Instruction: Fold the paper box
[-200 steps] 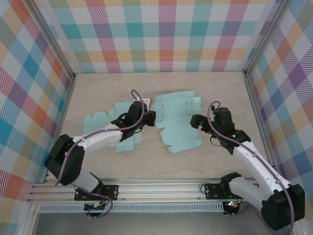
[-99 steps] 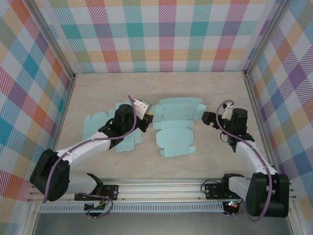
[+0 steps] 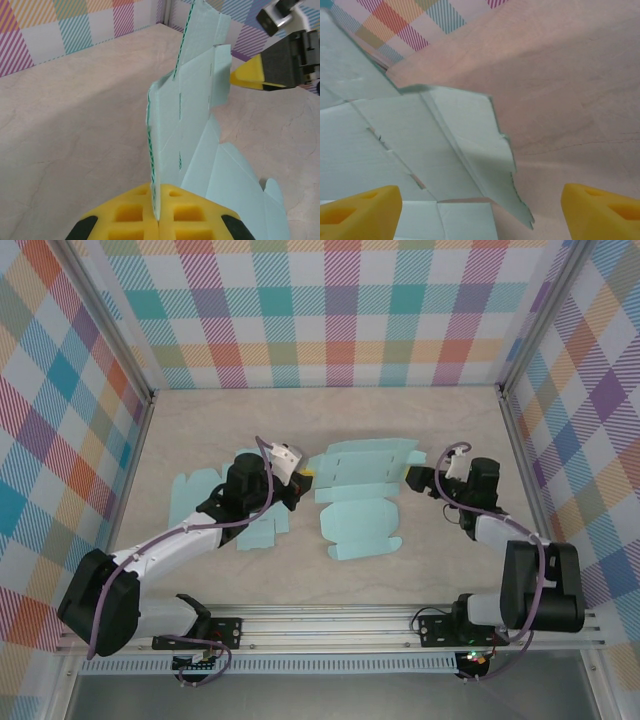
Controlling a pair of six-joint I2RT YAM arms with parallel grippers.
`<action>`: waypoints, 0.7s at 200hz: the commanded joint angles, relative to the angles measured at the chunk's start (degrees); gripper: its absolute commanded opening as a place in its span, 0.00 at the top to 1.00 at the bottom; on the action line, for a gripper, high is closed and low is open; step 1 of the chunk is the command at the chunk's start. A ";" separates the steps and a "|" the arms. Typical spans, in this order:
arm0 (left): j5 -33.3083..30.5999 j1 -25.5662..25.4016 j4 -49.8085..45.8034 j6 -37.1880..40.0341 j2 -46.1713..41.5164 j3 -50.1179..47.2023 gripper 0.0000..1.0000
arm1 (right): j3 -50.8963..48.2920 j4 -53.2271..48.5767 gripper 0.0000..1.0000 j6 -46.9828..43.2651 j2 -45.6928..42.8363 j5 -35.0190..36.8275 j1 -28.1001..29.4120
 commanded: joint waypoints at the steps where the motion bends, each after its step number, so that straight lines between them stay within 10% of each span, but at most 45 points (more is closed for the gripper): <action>1: 3.48 0.89 2.81 0.03 -2.36 0.19 1.00 | 3.18 4.09 0.20 0.09 2.91 -4.31 -0.49; 68: 5.31 1.59 0.81 0.38 -2.79 1.40 1.00 | 4.36 8.94 0.39 1.59 6.60 -11.35 -0.45; 140: 5.64 3.84 -0.27 -1.12 -2.44 2.73 1.00 | 4.11 -1.06 1.00 -4.99 -1.15 -8.06 1.96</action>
